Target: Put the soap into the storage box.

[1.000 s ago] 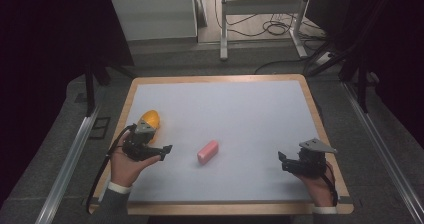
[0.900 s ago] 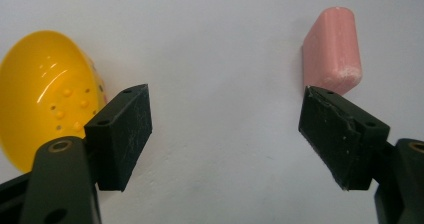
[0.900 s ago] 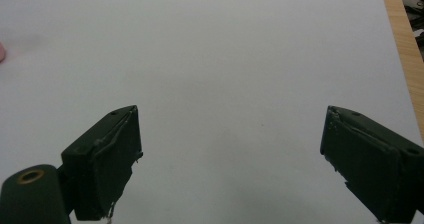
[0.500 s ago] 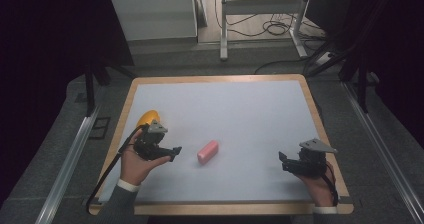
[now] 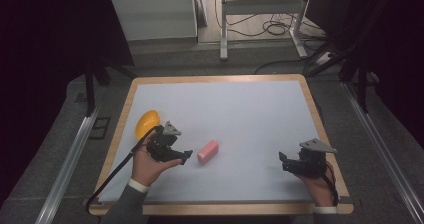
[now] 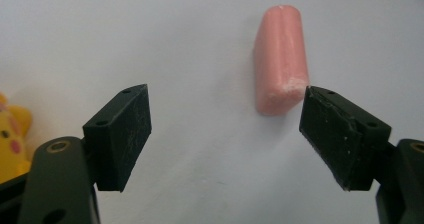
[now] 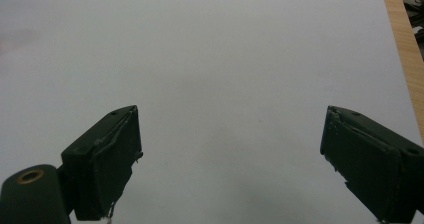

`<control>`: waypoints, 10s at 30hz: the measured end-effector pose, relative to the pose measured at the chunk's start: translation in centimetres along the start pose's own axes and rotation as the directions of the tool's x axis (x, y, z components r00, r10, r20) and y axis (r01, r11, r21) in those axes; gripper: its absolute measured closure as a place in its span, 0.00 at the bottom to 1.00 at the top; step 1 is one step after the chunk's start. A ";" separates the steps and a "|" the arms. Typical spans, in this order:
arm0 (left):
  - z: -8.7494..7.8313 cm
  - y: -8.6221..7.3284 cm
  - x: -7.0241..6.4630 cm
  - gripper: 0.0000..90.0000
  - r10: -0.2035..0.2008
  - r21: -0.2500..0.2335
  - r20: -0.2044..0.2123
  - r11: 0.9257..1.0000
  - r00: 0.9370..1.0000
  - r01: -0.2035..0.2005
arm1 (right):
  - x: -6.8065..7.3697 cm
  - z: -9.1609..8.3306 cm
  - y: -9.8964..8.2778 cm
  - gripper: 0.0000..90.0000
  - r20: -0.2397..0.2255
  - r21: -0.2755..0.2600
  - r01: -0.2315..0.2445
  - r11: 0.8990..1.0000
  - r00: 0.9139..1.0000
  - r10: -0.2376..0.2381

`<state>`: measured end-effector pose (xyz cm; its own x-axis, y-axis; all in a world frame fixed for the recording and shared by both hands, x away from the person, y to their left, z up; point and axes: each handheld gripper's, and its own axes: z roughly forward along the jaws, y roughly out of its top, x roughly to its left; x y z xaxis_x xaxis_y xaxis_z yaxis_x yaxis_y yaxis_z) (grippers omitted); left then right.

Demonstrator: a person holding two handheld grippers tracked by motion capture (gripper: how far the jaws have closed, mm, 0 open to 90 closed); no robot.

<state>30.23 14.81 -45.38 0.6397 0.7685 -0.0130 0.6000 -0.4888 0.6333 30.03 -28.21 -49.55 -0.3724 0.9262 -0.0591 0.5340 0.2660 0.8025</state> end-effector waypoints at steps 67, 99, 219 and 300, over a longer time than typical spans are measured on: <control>9.3 3.7 -3.4 0.66 0.013 0.146 0.087 0.989 0.996 -0.025 | -0.2 0.4 -0.4 0.10 0.019 0.020 -0.003 1.000 1.000 0.002; 5.4 3.2 -2.5 0.67 0.025 0.071 0.092 0.997 0.995 -0.032 | -0.3 0.3 -0.3 0.10 0.026 0.012 -0.005 1.000 1.000 0.004; -0.7 1.5 6.5 0.67 -0.132 -0.029 -0.033 0.991 0.991 0.131 | 0.0 0.5 -0.4 0.10 0.024 0.020 0.016 1.000 1.000 -0.016; -0.6 -0.6 14.0 0.67 -0.290 0.008 -0.176 0.955 0.941 0.296 | -0.2 0.5 -0.5 0.10 0.029 0.026 0.010 1.000 1.000 -0.010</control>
<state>38.54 26.12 -45.50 0.3433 0.9373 -0.0593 0.7664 -0.2431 0.5946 30.22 -28.42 -50.22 -0.3558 0.9307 -0.0848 0.5496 0.2817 0.7865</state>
